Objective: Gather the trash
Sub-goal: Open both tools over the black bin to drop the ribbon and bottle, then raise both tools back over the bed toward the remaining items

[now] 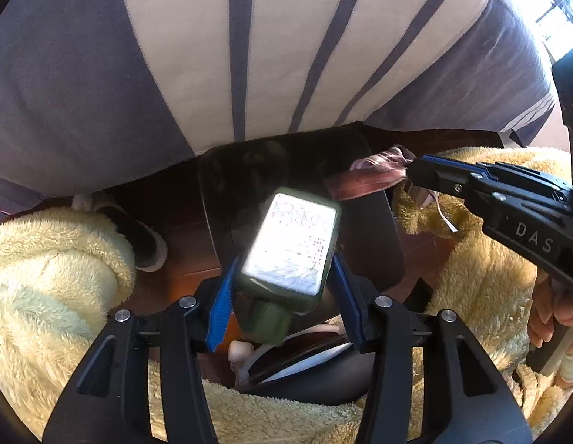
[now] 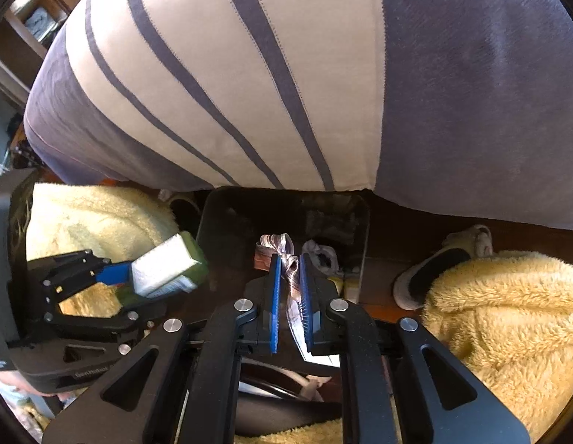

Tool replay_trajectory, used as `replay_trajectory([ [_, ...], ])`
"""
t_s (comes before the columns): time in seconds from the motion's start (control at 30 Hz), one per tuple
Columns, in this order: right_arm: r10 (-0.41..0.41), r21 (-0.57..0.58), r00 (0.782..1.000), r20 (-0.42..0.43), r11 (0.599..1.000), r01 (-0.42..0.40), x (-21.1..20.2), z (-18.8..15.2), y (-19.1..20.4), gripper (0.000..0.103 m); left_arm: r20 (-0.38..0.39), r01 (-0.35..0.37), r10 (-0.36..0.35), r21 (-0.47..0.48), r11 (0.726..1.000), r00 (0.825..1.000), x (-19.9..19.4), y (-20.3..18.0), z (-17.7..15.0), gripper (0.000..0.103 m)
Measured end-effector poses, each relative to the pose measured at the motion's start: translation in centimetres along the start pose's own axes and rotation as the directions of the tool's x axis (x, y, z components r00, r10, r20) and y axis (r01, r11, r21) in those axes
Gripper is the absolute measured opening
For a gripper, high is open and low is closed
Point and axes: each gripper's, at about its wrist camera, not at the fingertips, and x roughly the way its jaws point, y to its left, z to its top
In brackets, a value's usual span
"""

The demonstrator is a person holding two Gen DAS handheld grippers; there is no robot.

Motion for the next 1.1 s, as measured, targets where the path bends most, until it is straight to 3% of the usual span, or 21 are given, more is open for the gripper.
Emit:
replay_trajectory([
  [0.13, 0.006, 0.012, 1.0, -0.002, 1.0, -0.006, 0.0, 0.2, 0.0, 0.014, 0.007, -0.009, 0.009, 0.003, 1.0, 1.0, -0.3, -0.1, 0.0, 0.055],
  [0.27, 0.012, 0.023, 1.0, 0.007, 1.0, -0.012, -0.3, 0.2, 0.0, 0.038, 0.017, -0.017, 0.017, -0.001, 1.0, 1.0, -0.5, 0.1, -0.1, 0.059],
  [0.43, 0.005, 0.037, 0.999, 0.044, 0.999, -0.006, -1.4, 0.3, 0.0, 0.055, 0.039, -0.037, 0.037, -0.005, 0.999, 0.999, -1.3, 0.1, -0.2, 0.067],
  [0.5, -0.005, 0.041, 0.998, 0.065, 0.999, 0.002, -1.9, 0.4, 0.0, 0.068, 0.051, -0.045, 0.046, -0.009, 0.999, 0.998, -1.7, 0.2, -0.2, 0.072],
  [0.63, -0.033, 0.046, 0.995, 0.098, 0.999, 0.028, -3.1, 0.4, 0.0, 0.077, 0.08, -0.067, 0.068, -0.018, 0.998, 0.994, -2.6, 0.2, -0.3, 0.083],
  [0.7, -0.047, 0.049, 0.993, 0.107, 0.998, 0.042, -3.5, 0.4, 0.1, 0.087, 0.092, -0.072, 0.074, -0.017, 0.997, 0.993, -2.9, 0.2, -0.3, 0.088],
  [0.9, -0.08, 0.056, 0.984, 0.162, 0.996, 0.072, -5.4, 0.8, -0.1, 0.092, 0.157, -0.078, 0.082, -0.029, 0.997, 0.984, -5.4, 0.2, 0.2, 0.094],
  [1.1, -0.095, 0.074, 0.968, 0.231, 0.994, 0.08, -8.1, 1.9, -1.0, 0.092, 0.248, -0.084, 0.089, -0.034, 0.996, 0.965, -8.8, 0.4, 1.4, 0.095],
])
